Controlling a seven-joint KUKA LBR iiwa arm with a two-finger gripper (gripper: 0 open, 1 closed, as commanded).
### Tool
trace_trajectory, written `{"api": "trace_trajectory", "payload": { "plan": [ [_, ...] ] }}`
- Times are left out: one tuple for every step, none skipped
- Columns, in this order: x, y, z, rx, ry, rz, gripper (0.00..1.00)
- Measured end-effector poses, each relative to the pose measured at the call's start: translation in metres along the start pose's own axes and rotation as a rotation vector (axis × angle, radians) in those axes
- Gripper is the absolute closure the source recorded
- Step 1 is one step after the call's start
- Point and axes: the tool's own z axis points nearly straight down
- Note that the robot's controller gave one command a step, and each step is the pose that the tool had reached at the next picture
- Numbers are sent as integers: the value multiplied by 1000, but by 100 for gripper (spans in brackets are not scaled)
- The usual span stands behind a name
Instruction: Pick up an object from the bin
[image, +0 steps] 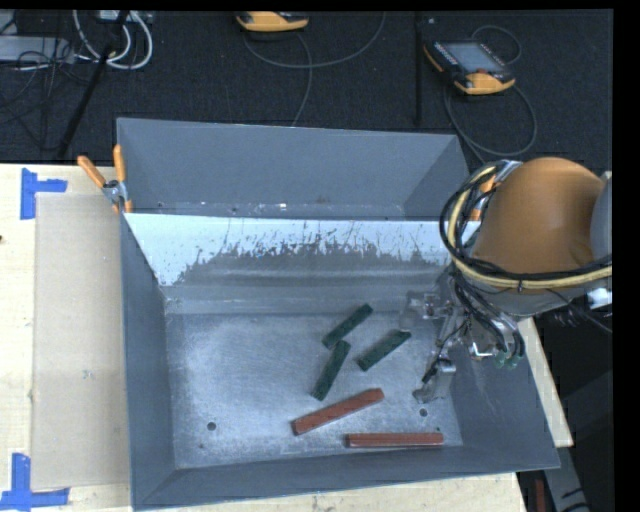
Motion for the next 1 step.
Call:
{"api": "trace_trajectory", "payload": {
  "plan": [
    [-94, 14, 153, 1, -11, -215, 0]
  ]
}}
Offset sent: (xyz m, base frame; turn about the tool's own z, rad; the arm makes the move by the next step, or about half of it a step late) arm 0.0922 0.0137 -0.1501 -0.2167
